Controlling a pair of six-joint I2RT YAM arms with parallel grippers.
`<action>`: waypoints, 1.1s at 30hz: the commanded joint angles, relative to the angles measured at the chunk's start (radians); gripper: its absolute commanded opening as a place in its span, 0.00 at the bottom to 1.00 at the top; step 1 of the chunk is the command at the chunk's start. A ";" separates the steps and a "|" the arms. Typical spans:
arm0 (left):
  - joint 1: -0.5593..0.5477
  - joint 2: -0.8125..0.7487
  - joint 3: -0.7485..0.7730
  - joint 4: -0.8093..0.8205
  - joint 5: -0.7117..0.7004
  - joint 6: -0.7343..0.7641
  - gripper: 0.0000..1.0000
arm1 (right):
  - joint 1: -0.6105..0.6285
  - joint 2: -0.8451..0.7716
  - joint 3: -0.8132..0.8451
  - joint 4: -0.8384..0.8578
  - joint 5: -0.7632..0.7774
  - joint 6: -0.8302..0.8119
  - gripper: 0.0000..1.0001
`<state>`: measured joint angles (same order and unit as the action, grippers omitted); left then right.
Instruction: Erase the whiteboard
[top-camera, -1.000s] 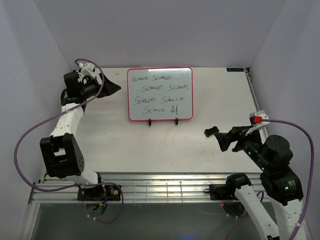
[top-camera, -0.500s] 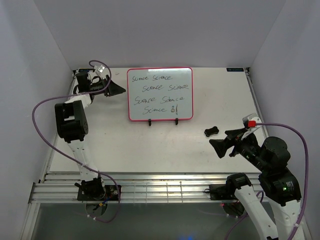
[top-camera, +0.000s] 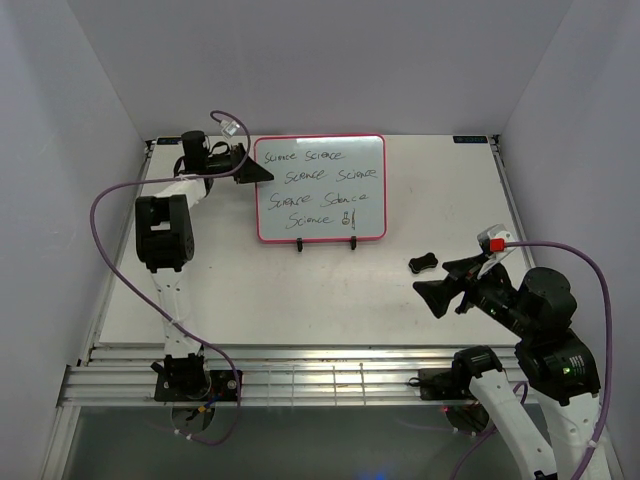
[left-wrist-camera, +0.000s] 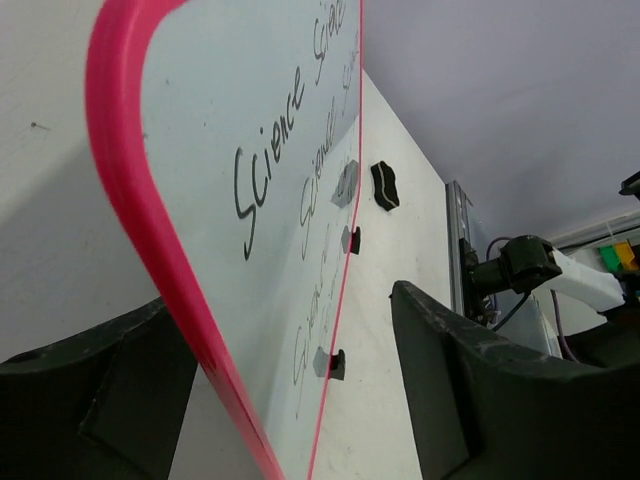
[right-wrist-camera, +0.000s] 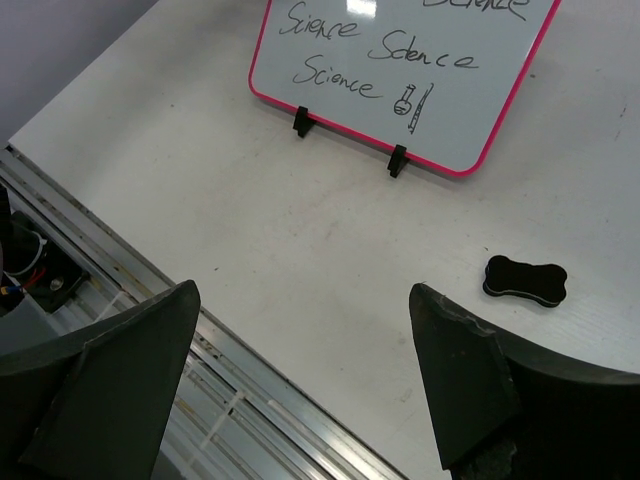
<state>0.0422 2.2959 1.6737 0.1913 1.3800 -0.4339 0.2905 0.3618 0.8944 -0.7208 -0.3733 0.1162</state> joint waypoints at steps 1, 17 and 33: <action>-0.007 0.020 0.055 0.042 0.054 -0.023 0.82 | 0.004 0.006 0.043 0.066 -0.038 0.005 0.91; -0.027 0.057 0.035 0.201 0.103 -0.144 0.39 | 0.004 0.025 0.043 0.049 -0.033 0.007 0.93; -0.027 0.082 -0.015 0.379 0.097 -0.262 0.16 | 0.006 0.008 0.032 0.038 -0.023 0.005 0.93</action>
<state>0.0254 2.3974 1.6794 0.4820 1.4528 -0.6888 0.2905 0.3756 0.9154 -0.7071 -0.3950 0.1226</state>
